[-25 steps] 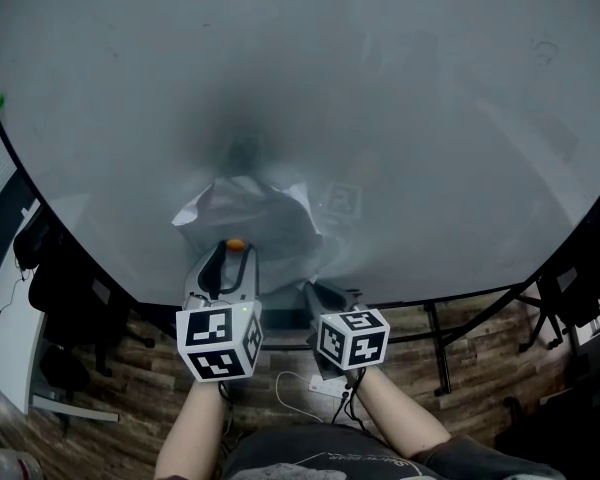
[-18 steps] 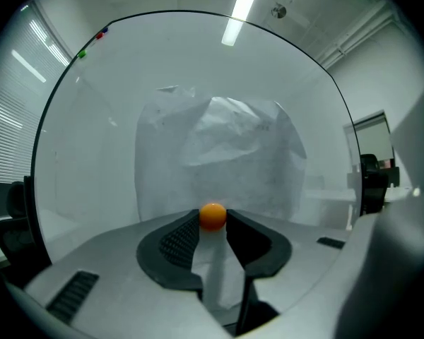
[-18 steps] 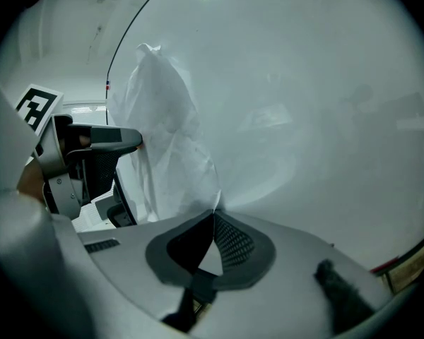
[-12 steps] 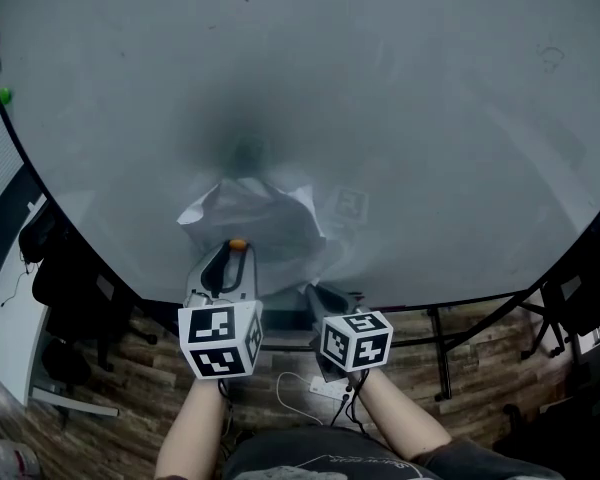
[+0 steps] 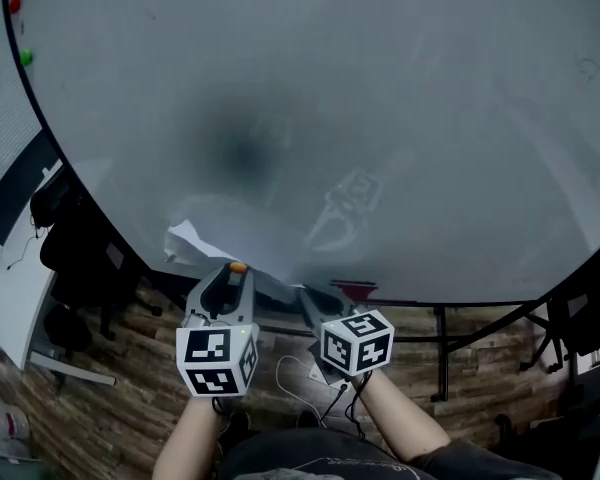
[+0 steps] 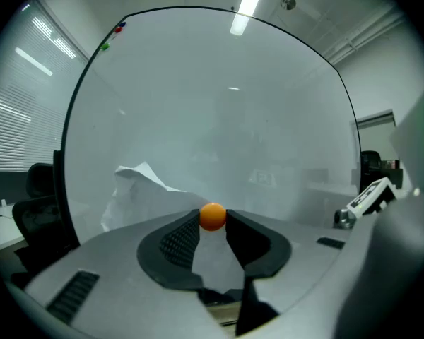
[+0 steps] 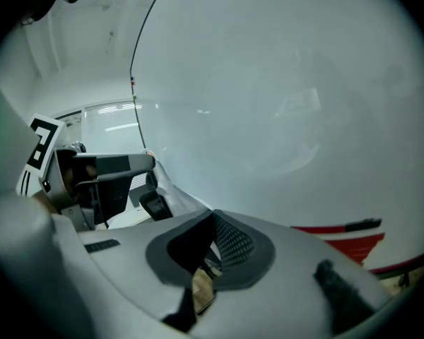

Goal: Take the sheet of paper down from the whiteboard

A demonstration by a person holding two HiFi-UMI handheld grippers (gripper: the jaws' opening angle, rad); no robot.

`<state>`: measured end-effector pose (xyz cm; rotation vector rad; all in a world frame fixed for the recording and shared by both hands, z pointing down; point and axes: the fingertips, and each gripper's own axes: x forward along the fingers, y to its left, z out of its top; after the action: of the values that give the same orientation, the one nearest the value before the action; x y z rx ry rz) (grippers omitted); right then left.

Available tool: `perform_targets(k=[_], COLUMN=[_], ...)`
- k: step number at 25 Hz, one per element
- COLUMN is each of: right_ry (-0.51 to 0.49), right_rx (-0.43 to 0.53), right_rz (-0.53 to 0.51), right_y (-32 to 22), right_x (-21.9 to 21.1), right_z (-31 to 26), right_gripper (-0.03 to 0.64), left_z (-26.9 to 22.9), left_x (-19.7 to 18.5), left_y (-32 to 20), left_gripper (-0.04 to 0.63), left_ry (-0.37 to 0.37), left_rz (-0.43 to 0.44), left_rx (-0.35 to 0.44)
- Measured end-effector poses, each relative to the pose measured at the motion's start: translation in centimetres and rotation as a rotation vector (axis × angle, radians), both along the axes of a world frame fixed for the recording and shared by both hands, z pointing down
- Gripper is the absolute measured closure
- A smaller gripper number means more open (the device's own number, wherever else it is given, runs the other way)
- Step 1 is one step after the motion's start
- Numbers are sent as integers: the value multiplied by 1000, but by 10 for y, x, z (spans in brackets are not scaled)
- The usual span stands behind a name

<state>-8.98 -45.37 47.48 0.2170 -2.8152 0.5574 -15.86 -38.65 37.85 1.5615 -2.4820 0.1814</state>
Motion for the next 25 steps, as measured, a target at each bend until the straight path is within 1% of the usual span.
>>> perform_targets(k=[3,7,9,12,15,18,21,25], right_ry=[24,68,84,102,110,119,127,136], right_rx=[-14,-50,-49,-47,-37,-27,-24,-30], right_rz=[-87,-164,-193,-202,-189,-154,-89,28], right_y=[27,61,75,88,96,103,111,121], right_x=[-9,-22,-28,-37,-46,-55,-63,-70], right_z=[15,34,40,45,46,46,48,51], right_gripper=[595,595,595,595,595,595,595,595], left_z=[25,48,54,59,62,67,71,76], left_x=[1,-4,-9,-18,-28,-41,-54,-71], left_y=[29,63,76,88,98,106,114,123], left_gripper=[472,472,472,472,472,472,472,472], left_ry=[38,79,84,92,97,112,122,134], left_rz=[-40,-78,-90,-90,-69,-30,33,142], left_rx=[-33,-63,-69,-72,-77,-83,-78,-67])
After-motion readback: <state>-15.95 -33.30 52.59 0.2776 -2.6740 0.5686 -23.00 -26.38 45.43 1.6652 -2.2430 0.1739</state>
